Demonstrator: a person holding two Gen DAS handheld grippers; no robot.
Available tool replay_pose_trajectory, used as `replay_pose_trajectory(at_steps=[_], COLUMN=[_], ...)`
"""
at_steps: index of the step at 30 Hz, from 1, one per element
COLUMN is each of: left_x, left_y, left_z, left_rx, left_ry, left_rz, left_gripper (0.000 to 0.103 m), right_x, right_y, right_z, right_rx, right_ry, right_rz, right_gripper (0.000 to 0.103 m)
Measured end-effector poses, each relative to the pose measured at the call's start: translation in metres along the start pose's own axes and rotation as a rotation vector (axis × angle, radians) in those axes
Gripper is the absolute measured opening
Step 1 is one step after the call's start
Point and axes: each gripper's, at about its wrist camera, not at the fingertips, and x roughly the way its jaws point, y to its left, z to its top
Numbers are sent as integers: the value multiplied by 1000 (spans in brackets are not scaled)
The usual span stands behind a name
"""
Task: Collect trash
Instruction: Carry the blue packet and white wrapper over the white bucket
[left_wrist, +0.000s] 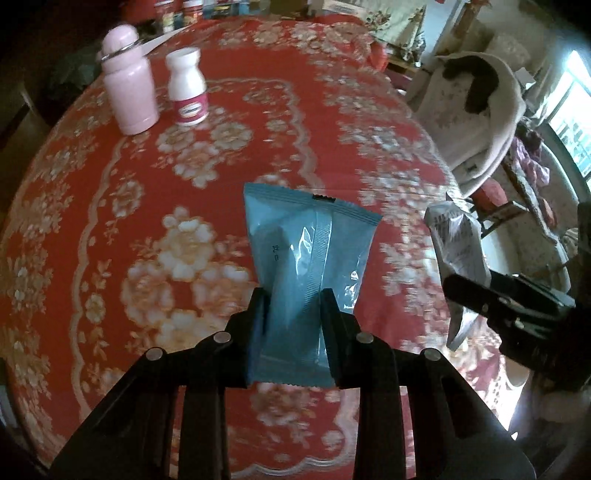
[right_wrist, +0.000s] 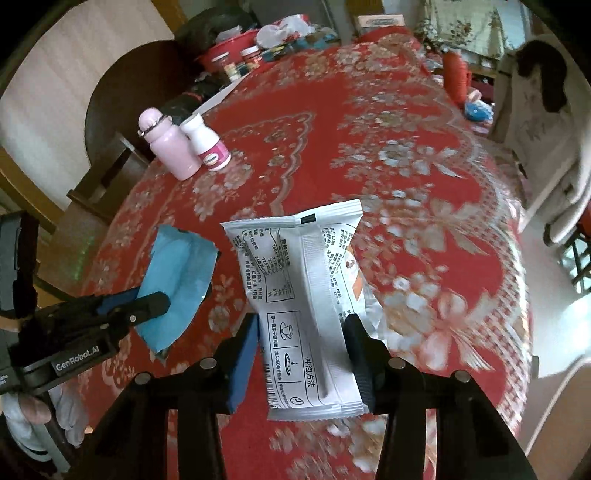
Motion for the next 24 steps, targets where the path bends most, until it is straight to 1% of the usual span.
replay_pose_trajectory(at_steps=[4, 9, 13, 18, 24], left_x=[-2, -1, 2, 9, 17], left_y=[-34, -81, -120, -178, -238], left_z=[-2, -5, -8, -13, -23], left_rx=[37, 85, 134, 211, 298], left_ry=[-17, -20, -14, 2, 24], left_rz=[-22, -67, -102, -159, -218], left_gripper=[27, 27, 27, 27, 27], right_x=[-26, -59, -83, -110, -140], right_y=[-21, -59, -92, -133, -176], right_z=[-12, -30, -47, -68, -95], right_rx=[33, 94, 155, 242, 329], right_ry=[-29, -61, -83, -109, -131], right_rz=[-24, -74, -111, -154, -208], right_gripper=[46, 46, 46, 46, 46])
